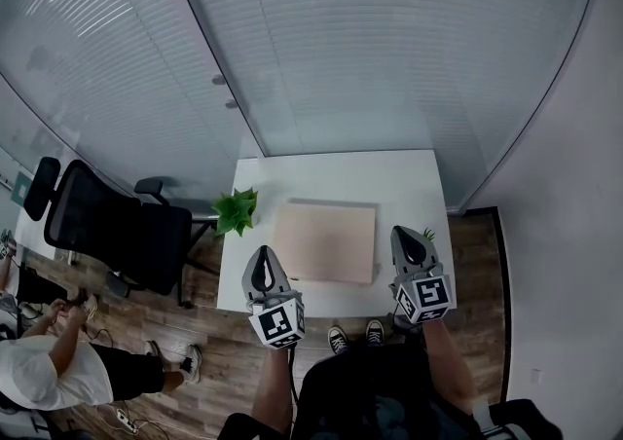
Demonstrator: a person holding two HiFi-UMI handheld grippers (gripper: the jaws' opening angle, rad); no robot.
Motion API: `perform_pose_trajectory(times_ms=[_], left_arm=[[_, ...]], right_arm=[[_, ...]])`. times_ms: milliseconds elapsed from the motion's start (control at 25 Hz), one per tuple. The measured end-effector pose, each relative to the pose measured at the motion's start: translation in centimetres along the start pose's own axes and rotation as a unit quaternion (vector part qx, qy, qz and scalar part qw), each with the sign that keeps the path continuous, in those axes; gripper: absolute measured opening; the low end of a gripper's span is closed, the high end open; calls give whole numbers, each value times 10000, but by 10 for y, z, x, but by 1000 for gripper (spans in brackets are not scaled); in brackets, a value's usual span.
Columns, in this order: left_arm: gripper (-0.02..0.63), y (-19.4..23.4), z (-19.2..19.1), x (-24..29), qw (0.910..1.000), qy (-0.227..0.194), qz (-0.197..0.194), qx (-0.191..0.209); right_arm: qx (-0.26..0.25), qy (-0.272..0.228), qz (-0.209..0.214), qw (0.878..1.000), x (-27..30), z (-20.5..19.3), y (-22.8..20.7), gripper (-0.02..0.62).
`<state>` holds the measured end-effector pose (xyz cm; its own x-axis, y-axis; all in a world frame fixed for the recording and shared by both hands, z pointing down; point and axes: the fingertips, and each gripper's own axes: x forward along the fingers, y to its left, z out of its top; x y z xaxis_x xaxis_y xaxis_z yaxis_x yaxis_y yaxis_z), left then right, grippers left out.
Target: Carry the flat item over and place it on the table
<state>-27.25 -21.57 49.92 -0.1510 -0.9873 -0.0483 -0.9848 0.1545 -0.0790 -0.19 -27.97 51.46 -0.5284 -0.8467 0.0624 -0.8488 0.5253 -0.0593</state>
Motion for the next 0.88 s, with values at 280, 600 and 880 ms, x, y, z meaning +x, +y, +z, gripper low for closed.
perform_pose_trajectory(times_ms=[280,600,880], left_arm=[[3,-3,3,0,10000,-7,-48,35],[3,-4,2,-1,9999,-3,-101,95],[3,-6,4,-2,9999,43,-123,87]], right_arm=[[-2,-43,34,10000,0,3,0,3],[-26,-50,41,10000,0,3,1,3],[-37,-54,54,10000,-2,6,0,3]])
